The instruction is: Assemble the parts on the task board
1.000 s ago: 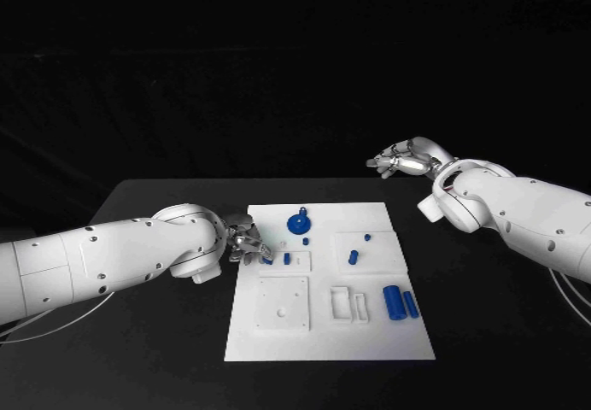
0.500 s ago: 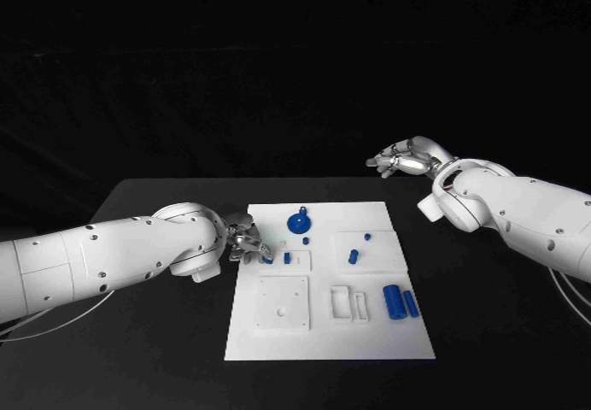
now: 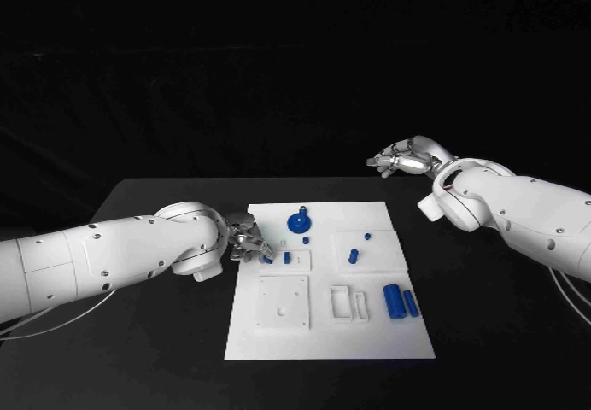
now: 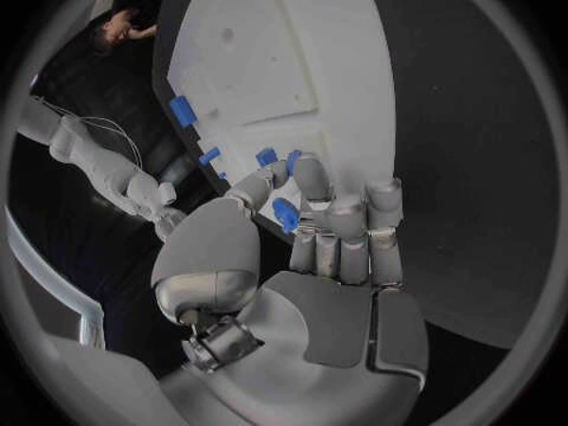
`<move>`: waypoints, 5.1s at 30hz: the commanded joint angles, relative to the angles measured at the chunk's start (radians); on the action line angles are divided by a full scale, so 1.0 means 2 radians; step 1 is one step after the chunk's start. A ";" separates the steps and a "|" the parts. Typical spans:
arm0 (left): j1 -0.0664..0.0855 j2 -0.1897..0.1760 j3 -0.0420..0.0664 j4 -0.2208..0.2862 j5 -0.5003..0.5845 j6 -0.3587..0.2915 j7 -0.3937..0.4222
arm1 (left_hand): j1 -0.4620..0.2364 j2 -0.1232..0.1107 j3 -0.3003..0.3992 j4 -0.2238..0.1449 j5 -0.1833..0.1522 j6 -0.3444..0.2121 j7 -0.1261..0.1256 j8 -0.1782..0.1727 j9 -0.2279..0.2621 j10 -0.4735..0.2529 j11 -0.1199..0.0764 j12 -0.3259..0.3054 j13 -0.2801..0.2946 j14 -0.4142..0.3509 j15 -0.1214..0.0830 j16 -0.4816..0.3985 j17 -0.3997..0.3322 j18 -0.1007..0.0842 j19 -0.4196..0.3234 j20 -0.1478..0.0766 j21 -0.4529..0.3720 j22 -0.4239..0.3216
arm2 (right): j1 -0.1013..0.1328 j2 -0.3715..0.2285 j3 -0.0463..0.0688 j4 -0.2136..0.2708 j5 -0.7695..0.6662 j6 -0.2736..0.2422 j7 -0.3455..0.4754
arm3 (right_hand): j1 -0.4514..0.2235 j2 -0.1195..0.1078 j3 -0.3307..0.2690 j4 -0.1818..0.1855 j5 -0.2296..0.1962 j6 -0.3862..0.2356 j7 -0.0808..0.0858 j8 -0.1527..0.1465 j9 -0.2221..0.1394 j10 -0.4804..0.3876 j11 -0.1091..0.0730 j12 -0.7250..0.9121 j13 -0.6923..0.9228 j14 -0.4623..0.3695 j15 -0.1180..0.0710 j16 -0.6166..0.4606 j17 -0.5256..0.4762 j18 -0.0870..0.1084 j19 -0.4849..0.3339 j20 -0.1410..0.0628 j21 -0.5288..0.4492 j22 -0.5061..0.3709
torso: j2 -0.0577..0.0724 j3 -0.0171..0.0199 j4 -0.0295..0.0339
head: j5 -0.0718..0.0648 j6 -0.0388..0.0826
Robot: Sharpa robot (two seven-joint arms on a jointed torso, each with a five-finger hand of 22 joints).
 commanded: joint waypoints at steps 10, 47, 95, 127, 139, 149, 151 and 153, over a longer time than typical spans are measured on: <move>-0.002 0.005 -0.002 -0.002 -0.004 0.011 -0.009 | -0.009 0.003 0.031 -0.019 -0.024 0.032 -0.021 0.006 0.003 0.020 -0.028 0.011 0.008 0.030 -0.036 0.006 0.002 0.011 0.005 -0.058 0.003 0.002 | -0.001 0.002 0.000 -0.001 0.000 0.005 0.003 | 0.001 0.001 0.000 0.003 0.002 -0.003 0.017 0.002 -0.001 0.002 0.001 -0.001 -0.001 -0.004 -0.001 -0.003 -0.001 -0.001 -0.001 0.001 -0.003 0.001 | 0.000 0.0004 0.0000 | 0.000 0.000; -0.002 0.014 -0.002 -0.001 -0.042 0.031 -0.005 | 0.001 -0.001 0.034 -0.021 -0.036 0.029 -0.021 0.007 0.004 0.015 -0.028 0.016 0.012 0.028 -0.036 0.007 0.003 0.012 0.005 -0.057 0.004 0.004 | -0.002 0.001 0.000 0.000 0.000 0.007 0.003 | 0.001 0.001 0.000 0.003 0.003 -0.003 0.017 0.002 -0.001 0.002 0.001 -0.001 -0.002 -0.004 -0.001 -0.003 -0.001 -0.001 -0.001 0.001 -0.004 0.002 | 0.000 0.0000 0.0002 | -0.002 -0.003; -0.002 0.022 0.003 -0.017 0.030 -0.164 0.222 | 0.134 -0.086 0.018 -0.020 -0.140 -0.145 0.053 -0.031 -0.026 -0.148 0.052 -0.154 -0.070 -0.115 0.046 -0.149 -0.072 -0.025 -0.129 0.000 -0.107 -0.026 | -0.004 0.001 0.000 -0.001 0.000 0.007 0.003 | 0.001 0.001 -0.001 0.004 0.003 -0.004 0.017 0.002 -0.002 0.002 0.001 0.000 -0.003 -0.004 -0.001 -0.003 -0.001 0.000 -0.001 0.001 -0.005 0.002 | 0.000 0.0002 -0.0004 | -0.008 0.010; -0.001 0.111 0.012 -0.098 -0.178 -0.069 0.214 | 0.155 -0.087 0.013 -0.029 -0.169 -0.132 0.054 -0.049 -0.075 -0.144 0.080 -0.333 -0.150 -0.090 0.068 -0.125 -0.052 0.001 -0.098 0.022 -0.104 -0.004 | -0.004 0.006 0.000 -0.001 0.000 0.008 0.004 | 0.001 0.002 -0.001 0.004 0.003 -0.004 0.017 0.003 -0.002 0.002 0.001 0.000 -0.004 -0.004 -0.001 -0.003 -0.001 0.000 -0.001 0.001 -0.005 0.003 | 0.001 -0.0002 -0.0007 | -0.011 0.012; -0.007 0.122 0.012 -0.109 -0.180 -0.065 0.203 | 0.153 -0.086 0.011 -0.023 -0.168 -0.137 0.056 -0.053 -0.079 -0.147 0.085 -0.352 -0.159 -0.087 0.072 -0.122 -0.052 0.007 -0.094 0.026 -0.104 -0.002 | -0.004 0.007 0.000 -0.001 0.000 0.009 0.004 | 0.001 0.002 -0.001 0.004 0.003 -0.004 0.017 0.003 -0.002 0.002 0.001 0.000 -0.004 -0.004 -0.001 -0.003 -0.001 0.000 -0.001 0.002 -0.005 0.003 | 0.000 0.0002 -0.0003 | -0.013 0.012; -0.015 0.133 0.012 -0.128 -0.183 -0.060 0.204 | 0.162 -0.078 0.017 -0.027 -0.158 -0.134 0.056 -0.053 -0.081 -0.146 0.086 -0.362 -0.163 -0.085 0.073 -0.119 -0.051 0.010 -0.091 0.028 -0.103 0.001 | -0.004 0.008 0.000 -0.001 0.000 0.009 0.004 | 0.001 0.002 -0.001 0.004 0.003 -0.004 0.017 0.003 -0.002 0.002 0.001 0.000 -0.004 -0.004 -0.001 -0.003 -0.001 0.000 -0.001 0.002 -0.005 0.003 | 0.000 0.0003 -0.0002 | -0.013 0.011; -0.017 0.134 0.012 -0.132 -0.185 -0.059 0.204 | 0.163 -0.077 0.017 -0.028 -0.157 -0.134 0.056 -0.053 -0.081 -0.145 0.086 -0.363 -0.163 -0.085 0.073 -0.118 -0.050 0.010 -0.090 0.028 -0.103 0.001 | -0.004 0.008 0.000 -0.001 0.000 0.009 0.004 | 0.001 0.002 -0.001 0.004 0.003 -0.004 0.017 0.003 -0.002 0.002 0.001 0.000 -0.004 -0.004 -0.001 -0.003 -0.001 0.000 -0.001 0.002 -0.005 0.003 | 0.000 0.0006 -0.0002 | -0.013 0.011; -0.018 0.135 0.012 -0.135 -0.185 -0.060 0.205 | 0.164 -0.076 0.018 -0.029 -0.157 -0.134 0.056 -0.053 -0.082 -0.145 0.086 -0.364 -0.164 -0.084 0.073 -0.117 -0.050 0.010 -0.090 0.028 -0.103 0.002 | -0.004 0.008 0.000 0.000 0.000 0.009 0.004 | 0.001 0.002 -0.001 0.004 0.003 -0.004 0.017 0.003 -0.002 0.002 0.001 0.000 -0.004 -0.004 -0.001 -0.003 -0.001 0.000 -0.001 0.002 -0.005 0.003 | 0.000 0.0006 -0.0002 | -0.013 0.011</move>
